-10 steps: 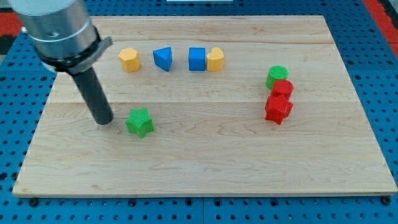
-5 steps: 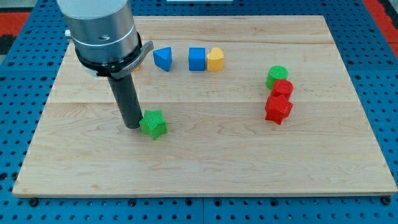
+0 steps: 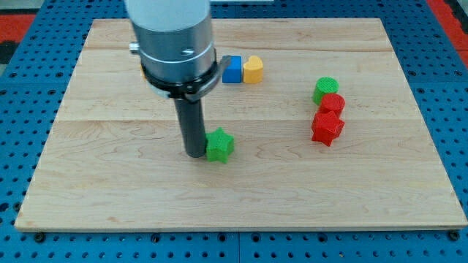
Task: Move the green star closer to the red star
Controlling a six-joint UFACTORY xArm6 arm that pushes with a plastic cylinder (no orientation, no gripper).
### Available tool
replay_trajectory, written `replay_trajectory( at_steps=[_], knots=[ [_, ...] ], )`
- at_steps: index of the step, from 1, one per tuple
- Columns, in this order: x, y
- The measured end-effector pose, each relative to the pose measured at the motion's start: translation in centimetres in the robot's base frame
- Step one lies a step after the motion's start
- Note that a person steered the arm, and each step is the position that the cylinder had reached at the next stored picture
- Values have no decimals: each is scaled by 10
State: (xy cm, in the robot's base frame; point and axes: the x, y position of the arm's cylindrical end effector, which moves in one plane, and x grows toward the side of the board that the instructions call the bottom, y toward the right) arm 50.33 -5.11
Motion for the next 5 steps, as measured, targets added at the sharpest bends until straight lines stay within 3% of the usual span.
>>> replay_trajectory(
  at_steps=[2,5],
  knots=[
    [-8,53],
    [26,116]
  ],
)
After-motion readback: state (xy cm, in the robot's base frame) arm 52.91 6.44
